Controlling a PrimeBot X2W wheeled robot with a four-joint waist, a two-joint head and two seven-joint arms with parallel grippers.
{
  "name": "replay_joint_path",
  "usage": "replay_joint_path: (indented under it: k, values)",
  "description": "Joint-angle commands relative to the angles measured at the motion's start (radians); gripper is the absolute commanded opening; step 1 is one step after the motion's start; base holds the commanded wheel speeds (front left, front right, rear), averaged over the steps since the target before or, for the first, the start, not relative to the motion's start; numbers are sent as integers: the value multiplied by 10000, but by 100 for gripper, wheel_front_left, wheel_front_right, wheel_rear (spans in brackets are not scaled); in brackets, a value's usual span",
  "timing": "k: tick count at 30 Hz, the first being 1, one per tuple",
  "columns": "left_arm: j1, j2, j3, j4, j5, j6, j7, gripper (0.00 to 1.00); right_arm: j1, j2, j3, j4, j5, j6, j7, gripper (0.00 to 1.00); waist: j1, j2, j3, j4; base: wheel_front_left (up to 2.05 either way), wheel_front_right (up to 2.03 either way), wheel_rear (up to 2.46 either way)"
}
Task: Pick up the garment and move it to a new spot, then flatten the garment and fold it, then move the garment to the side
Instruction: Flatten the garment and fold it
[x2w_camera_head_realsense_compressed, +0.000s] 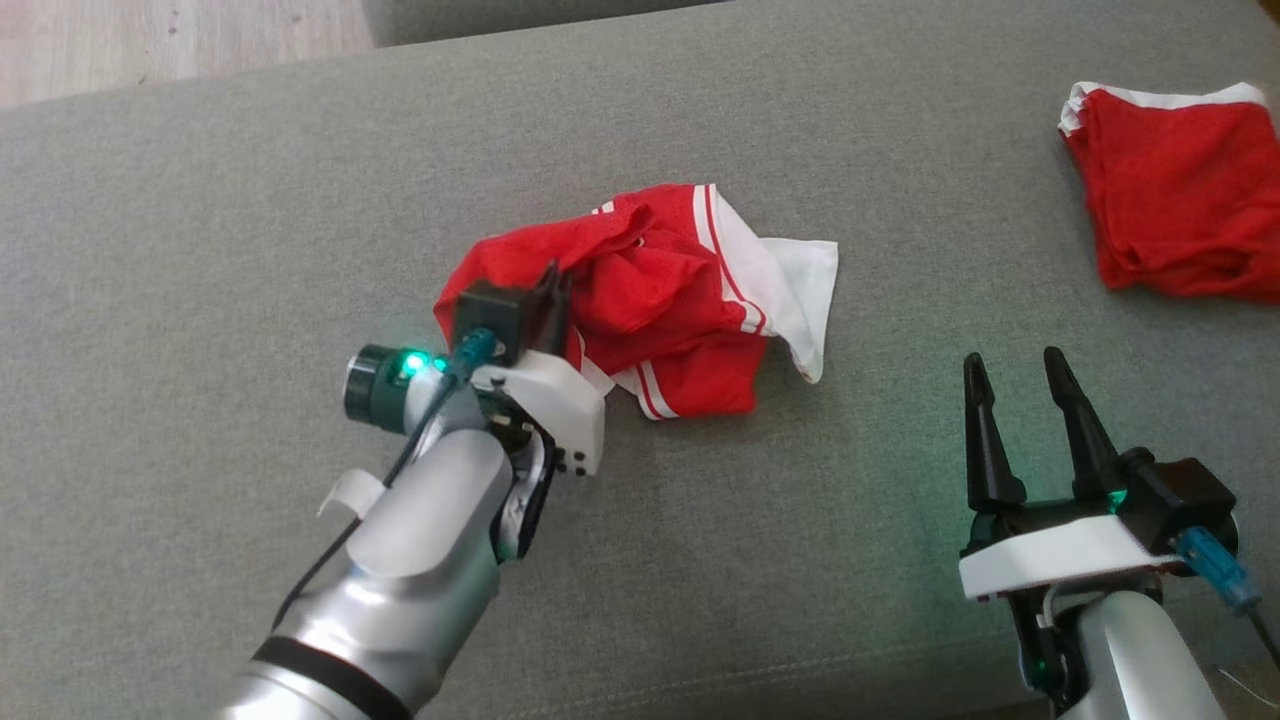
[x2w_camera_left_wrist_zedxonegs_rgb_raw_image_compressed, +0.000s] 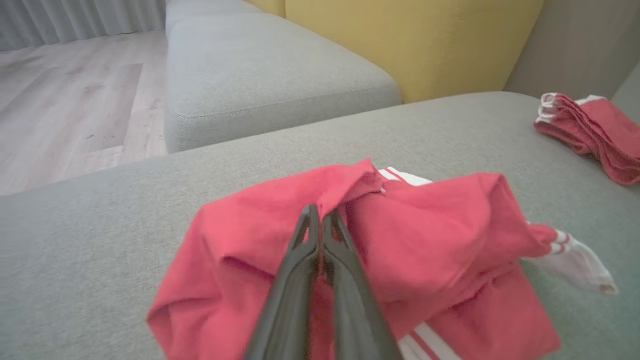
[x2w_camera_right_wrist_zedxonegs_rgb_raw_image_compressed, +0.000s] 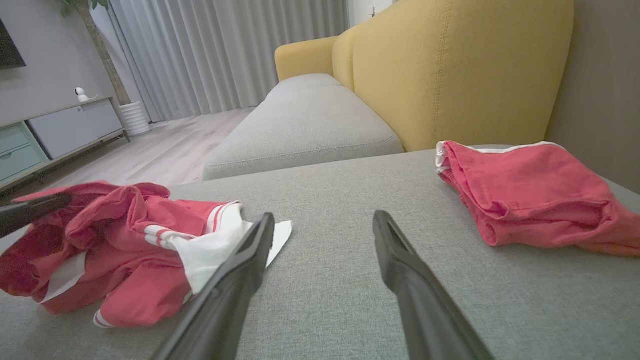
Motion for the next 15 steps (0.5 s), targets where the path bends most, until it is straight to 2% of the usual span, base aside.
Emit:
replay_joint_path:
  k: [1, 5, 10, 15]
  values:
    - [-391, 85, 469, -363, 58, 92, -121, 0, -229, -51, 242, -276, 79, 65, -137, 100, 0, 0, -27, 13, 0, 0, 0]
    - [-266, 222, 1228, -859, 324, 303, -121, 0, -136, -51, 145, -262, 59, 65, -137, 100, 0, 0, -165, 128, 0, 0, 0]
    - [162, 809, 2657, -1754, 614, 600, -121, 0, -23, -51, 68, -301, 39, 65, -137, 100, 0, 0, -348, 407, 0, 0, 0]
    - [978, 1308, 3868, -2319, 764, 624, -121, 0, 89, -51, 58, -330, 54, 65, -137, 100, 0, 0, -459, 705, 0, 0, 0]
